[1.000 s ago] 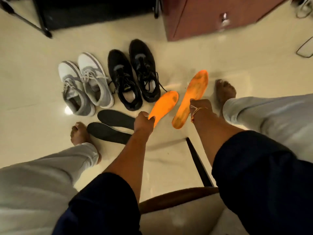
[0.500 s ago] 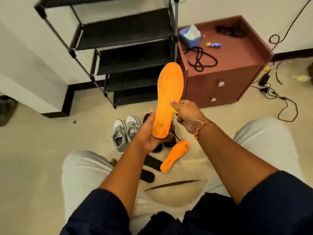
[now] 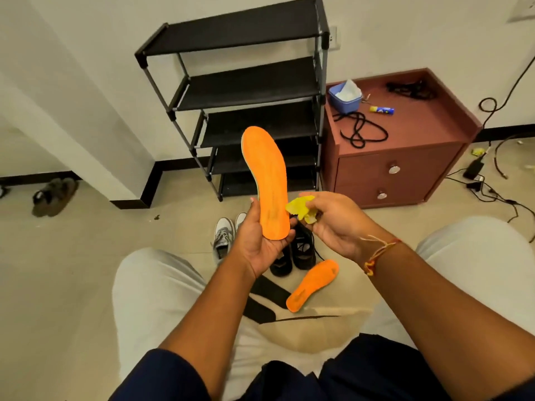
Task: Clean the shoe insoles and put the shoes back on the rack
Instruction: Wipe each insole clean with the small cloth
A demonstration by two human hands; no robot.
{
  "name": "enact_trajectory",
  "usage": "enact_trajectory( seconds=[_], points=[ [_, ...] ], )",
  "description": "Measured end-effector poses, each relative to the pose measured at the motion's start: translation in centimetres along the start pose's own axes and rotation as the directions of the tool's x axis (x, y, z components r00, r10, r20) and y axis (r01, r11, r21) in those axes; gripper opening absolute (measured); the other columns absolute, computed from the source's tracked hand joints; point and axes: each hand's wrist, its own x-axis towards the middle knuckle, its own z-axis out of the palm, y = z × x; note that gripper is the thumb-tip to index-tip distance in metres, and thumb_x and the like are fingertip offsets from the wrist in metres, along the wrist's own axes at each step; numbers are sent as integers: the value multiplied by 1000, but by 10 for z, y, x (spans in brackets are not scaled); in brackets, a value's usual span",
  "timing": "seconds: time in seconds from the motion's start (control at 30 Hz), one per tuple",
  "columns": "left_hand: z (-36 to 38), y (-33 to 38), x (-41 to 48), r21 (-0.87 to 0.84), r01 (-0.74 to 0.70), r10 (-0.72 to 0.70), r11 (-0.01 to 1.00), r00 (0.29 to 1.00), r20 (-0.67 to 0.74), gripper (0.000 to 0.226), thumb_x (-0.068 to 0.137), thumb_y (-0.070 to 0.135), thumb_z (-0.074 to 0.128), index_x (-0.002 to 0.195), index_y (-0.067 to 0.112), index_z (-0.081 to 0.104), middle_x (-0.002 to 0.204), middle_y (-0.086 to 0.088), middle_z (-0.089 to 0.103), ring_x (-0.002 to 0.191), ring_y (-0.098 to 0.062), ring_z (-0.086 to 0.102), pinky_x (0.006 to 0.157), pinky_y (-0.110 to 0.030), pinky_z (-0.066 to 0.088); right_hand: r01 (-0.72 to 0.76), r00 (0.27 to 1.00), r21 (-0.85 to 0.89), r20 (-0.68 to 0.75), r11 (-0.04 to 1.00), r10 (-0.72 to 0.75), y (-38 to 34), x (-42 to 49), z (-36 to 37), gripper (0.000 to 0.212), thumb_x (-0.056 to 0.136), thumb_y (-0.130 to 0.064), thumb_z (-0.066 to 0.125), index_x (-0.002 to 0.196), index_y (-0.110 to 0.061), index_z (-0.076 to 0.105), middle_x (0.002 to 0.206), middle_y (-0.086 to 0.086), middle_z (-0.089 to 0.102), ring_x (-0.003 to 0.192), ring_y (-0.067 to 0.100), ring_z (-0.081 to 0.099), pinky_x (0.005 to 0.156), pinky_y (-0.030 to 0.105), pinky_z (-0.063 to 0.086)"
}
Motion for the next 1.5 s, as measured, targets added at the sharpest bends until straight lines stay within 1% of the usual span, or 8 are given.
enact_trajectory(
  seconds=[0.17, 0.37, 0.53, 0.7, 0.87, 1.03, 1.2, 1.5],
  points=[
    [1, -2, 7, -56, 4, -5, 998, 1000, -14, 59, 103, 58, 34, 130, 13, 62, 128, -15, 66, 100, -26, 66, 79, -38, 51, 225, 974, -387, 96, 894, -204, 14, 9, -2, 18, 97, -5, 58, 113, -13, 62, 103, 4, 71, 100, 17, 68, 87, 32, 56],
    [-2, -3, 16, -72, 16, -15, 997, 1000, 10, 57, 104, 54, 36, 135, 13, 61, 131, -15, 66, 109, -28, 64, 88, -40, 51, 429, 809, -814, 153, 392, -567, 21, 21, 0, 18, 89, -16, 69, 105, -26, 68, 97, -9, 71, 85, 6, 66, 74, 28, 56],
    [1, -6, 18, -70, 32, -28, 997, 998, 61, 60, 106, 52, 31, 140, 11, 58, 133, -15, 63, 113, -27, 65, 107, -43, 44, 514, 723, -816, 245, 266, -646, 28, 29, 6, 16, 87, -15, 71, 102, -12, 73, 110, 0, 61, 100, 9, 62, 87, 26, 56],
    [4, -10, 20, -28, 31, -29, 999, 996, 79, 62, 106, 53, 30, 142, 10, 56, 131, -16, 62, 115, -28, 59, 110, -46, 37, 519, 709, -819, 251, 246, -659, 28, 28, 3, 20, 77, -12, 82, 84, -12, 63, 99, 3, 58, 90, 13, 62, 75, 30, 59],
    [7, -8, 19, -39, 25, -22, 999, 997, 78, 56, 106, 53, 32, 129, 12, 64, 115, -12, 71, 104, -25, 66, 97, -42, 47, 566, 785, -655, 244, 500, -569, 20, 20, 10, 21, 87, -9, 67, 105, -18, 60, 91, -1, 61, 84, 9, 67, 74, 23, 55],
    [8, -5, 17, -99, 21, -11, 995, 995, 99, 61, 106, 51, 30, 141, 7, 55, 127, -15, 63, 114, -27, 61, 105, -43, 44, 566, 679, -820, 406, 84, -612, 25, 24, 3, 29, 88, -9, 55, 106, -19, 75, 105, 0, 66, 97, 16, 59, 82, 35, 53],
    [10, -3, 16, -96, 43, -35, 994, 996, 83, 58, 105, 50, 32, 134, 8, 59, 112, -12, 68, 103, -24, 66, 94, -39, 50, 564, 696, -824, 440, 52, -568, 23, 23, 5, 25, 85, -30, 70, 101, -13, 78, 109, 0, 71, 97, 14, 65, 85, 34, 56],
    [9, 3, 11, -80, -9, 15, 997, 996, 83, 59, 104, 52, 31, 124, 6, 64, 112, -15, 66, 102, -26, 64, 102, -42, 46, 657, 595, -729, 659, -194, -460, 24, 24, 5, 17, 75, -3, 71, 88, -10, 79, 99, 5, 74, 92, 30, 69, 82, 37, 57]
  ],
)
